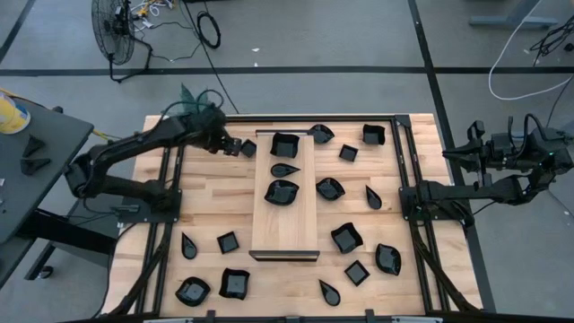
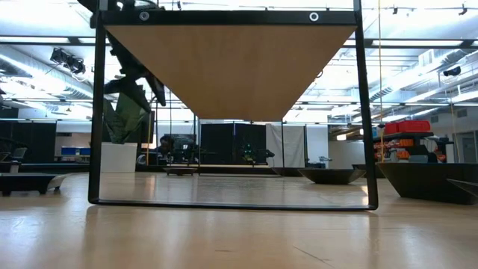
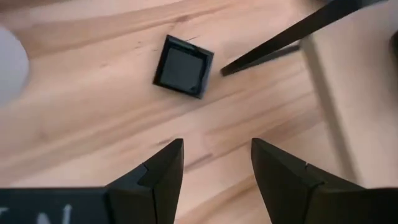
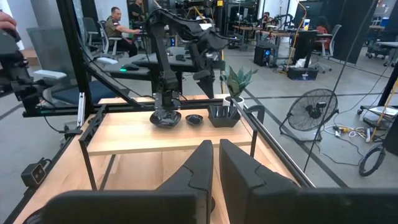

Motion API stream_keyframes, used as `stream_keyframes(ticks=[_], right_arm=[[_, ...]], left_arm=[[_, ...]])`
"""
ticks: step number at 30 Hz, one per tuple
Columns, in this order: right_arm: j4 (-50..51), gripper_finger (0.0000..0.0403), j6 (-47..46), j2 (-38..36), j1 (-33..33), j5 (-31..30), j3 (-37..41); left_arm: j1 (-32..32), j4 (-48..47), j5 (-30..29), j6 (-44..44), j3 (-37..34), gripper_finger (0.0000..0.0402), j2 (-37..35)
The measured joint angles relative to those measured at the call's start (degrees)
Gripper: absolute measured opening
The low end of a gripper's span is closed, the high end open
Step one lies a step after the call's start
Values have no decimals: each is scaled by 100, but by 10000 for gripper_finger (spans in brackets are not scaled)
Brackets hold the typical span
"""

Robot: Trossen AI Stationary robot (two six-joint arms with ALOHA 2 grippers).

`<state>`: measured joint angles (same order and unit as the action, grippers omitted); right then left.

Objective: Pick & Place Mini shaped plates
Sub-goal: Put the square plate on the shelf

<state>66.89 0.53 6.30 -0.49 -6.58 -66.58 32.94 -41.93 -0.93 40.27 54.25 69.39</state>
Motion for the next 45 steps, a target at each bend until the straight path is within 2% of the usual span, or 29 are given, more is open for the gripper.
stream_keyframes(ticks=[8,14,17,21,33,45], right_arm=[[0,34,-1,-1,2,-1,0],[-2,34,1,-1,2,1,-1],[-2,34,0,0,2,-1,1],[-1,34,0,-1,1,1,1],[-3,34,0,-1,1,-1,-1],[-2,34,-1,-1,0,-1,0]], left_arm=[[-579,776,-320,2652,-941,193,-157],[-619,1587,-1115,3635,-1664,193,-157],[-553,2141,-1337,3576,-1789,193,-93],[-450,2650,-1337,3685,-1786,193,214],[-135,2639,-1121,3923,-1401,193,1333],[192,2598,-787,4007,-872,193,2061]])
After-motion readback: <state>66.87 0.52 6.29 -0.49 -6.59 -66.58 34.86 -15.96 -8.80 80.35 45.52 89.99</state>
